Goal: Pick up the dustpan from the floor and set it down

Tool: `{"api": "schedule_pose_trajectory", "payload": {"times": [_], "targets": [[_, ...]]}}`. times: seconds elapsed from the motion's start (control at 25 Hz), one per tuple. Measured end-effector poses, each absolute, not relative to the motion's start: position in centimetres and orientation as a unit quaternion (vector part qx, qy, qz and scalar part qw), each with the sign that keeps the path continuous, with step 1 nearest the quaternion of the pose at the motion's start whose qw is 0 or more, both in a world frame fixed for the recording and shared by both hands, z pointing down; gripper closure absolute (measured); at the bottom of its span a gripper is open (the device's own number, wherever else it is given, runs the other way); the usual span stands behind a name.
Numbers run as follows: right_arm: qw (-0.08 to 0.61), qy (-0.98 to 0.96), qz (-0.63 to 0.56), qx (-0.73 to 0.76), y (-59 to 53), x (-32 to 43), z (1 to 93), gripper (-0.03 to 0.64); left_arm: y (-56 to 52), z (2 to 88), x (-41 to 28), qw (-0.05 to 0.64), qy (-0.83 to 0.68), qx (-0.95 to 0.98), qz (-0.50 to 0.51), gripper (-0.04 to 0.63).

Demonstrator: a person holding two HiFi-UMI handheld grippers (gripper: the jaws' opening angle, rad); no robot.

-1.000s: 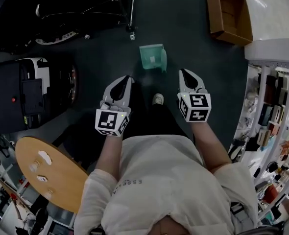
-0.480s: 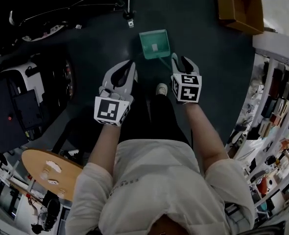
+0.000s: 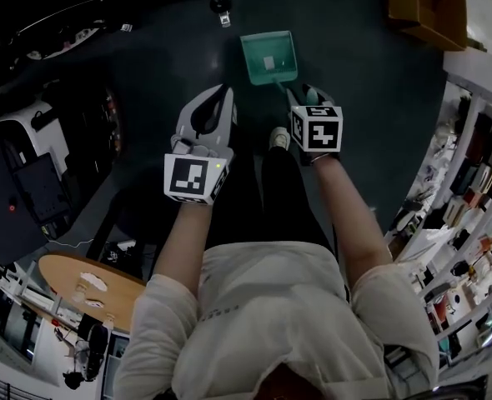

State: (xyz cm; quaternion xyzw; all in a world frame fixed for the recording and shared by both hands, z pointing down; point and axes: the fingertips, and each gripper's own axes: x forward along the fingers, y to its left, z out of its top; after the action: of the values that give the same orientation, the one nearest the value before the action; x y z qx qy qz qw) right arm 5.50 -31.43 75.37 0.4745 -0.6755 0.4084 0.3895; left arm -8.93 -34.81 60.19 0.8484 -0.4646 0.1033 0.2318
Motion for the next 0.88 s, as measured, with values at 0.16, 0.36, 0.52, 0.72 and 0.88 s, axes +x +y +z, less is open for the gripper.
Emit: {"api": "schedule_pose_trajectory", "payload": {"times": [0.16,0.36,0.52,0.72,0.88], "targets": [[0.393,-0.664,0.407,0.489,-31.0,5.9,75.3,0.619,-34.3,60.3,-9.4,0.237,-0.463,0.848,0.108,0.583],[0.389,-0.657,0.415,0.495,-30.4,6.6,73.3,0.622,-34.0,58.6,-8.9,0.227,-0.456,0.855,0.104,0.583],[0.383,-0.662,0.412,0.495,-29.2,7.0,70.0,0.624,-33.4,56.2,-8.7,0.212,-0.457,0.859,0.094,0.583],[0.365,-0.679,0.397,0.498,-26.5,8.3,64.2,0.624,-31.3,51.4,-7.2,0.187,-0.464,0.862,0.076,0.583],[0.342,-0.695,0.383,0.504,-23.9,9.6,59.5,0.624,-28.3,47.5,-5.1,0.172,-0.464,0.867,0.057,0.583]]}}
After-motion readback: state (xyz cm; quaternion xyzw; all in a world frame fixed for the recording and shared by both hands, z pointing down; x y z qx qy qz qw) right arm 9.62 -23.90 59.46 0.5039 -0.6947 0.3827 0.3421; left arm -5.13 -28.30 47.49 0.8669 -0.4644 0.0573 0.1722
